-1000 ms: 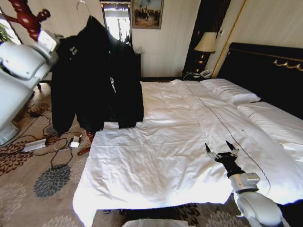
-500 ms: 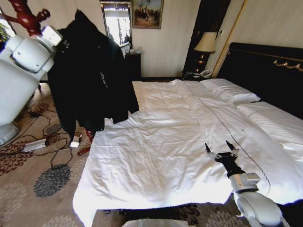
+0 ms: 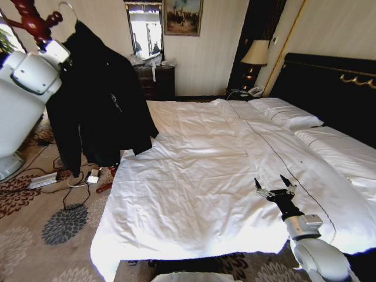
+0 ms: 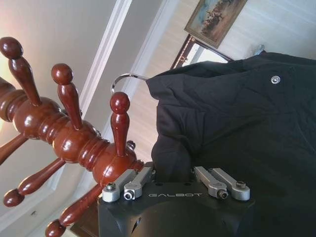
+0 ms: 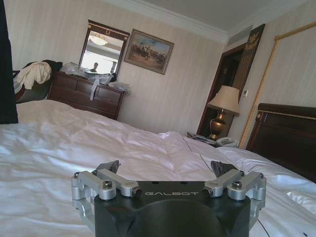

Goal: Pick up the clothes from the bed and hang them on the clothes hanger.

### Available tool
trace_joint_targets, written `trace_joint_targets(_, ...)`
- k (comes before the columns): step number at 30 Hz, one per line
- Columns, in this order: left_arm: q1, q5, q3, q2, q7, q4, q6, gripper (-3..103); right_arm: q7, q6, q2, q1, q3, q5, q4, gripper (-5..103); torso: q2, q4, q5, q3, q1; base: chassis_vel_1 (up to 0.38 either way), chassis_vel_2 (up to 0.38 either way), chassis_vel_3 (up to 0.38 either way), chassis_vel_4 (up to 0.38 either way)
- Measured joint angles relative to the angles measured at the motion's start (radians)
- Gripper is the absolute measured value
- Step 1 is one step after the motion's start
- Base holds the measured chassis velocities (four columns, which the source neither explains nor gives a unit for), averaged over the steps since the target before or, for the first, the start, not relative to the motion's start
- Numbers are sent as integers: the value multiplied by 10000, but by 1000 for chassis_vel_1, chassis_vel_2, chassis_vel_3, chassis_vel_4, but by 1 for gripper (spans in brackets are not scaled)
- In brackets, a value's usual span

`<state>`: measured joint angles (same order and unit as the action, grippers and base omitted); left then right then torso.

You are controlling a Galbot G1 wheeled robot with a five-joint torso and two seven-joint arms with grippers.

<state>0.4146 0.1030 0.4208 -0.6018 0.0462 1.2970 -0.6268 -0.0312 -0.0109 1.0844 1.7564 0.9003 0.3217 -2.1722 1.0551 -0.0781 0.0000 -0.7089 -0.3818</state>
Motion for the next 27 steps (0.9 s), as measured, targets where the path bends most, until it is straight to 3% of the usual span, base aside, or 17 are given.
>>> trace_joint_targets(27,-1601,-338,-1266,1013,-161,1092,-93,23,0,0,0,-1,0,0,0,100,1,1,-1,1,1,0,0,0,0)
